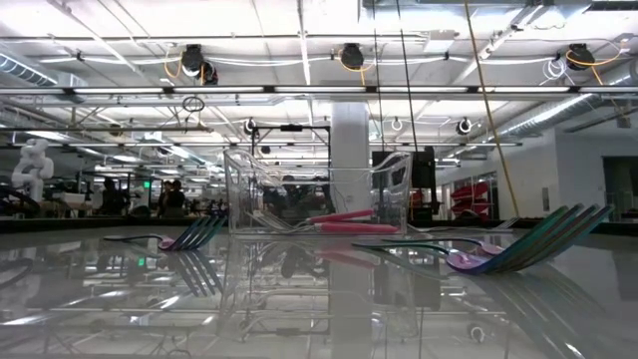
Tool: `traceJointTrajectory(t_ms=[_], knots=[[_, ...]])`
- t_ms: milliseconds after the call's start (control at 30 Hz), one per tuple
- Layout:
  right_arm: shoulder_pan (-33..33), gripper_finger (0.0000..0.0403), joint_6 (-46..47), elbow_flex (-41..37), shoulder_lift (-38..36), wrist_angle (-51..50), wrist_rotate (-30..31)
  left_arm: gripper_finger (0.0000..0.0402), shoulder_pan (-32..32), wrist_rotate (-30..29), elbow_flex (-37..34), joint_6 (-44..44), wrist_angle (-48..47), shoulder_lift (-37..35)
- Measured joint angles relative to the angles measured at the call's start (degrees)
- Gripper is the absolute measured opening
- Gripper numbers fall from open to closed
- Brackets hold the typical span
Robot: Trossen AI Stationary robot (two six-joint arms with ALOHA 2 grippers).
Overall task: Sort silverware by color (type)
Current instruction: Put the black fork into the right transparent bin
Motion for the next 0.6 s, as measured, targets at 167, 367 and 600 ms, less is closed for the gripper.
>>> traceJointTrajectory(t_ms=[167, 367, 600], knots=[[-0.60, 0.0006, 0.00, 0.32, 0.00, 7.47, -1.65, 0.0161, 0.01, -3.36, 0.00, 1.54, 2.80, -0.02], [-0.60, 0.0006, 1.63, 0.32, 0.00, 15.14, -1.52, 0.0161, -0.66, -11.52, 2.67, 7.92, 5.21, -0.02], [-0.62, 0.0006, 2.84, 0.32, 0.00, 23.16, 0.13, 0.0161, -0.87, -16.04, 6.56, 27.81, 9.51, -0.02]])
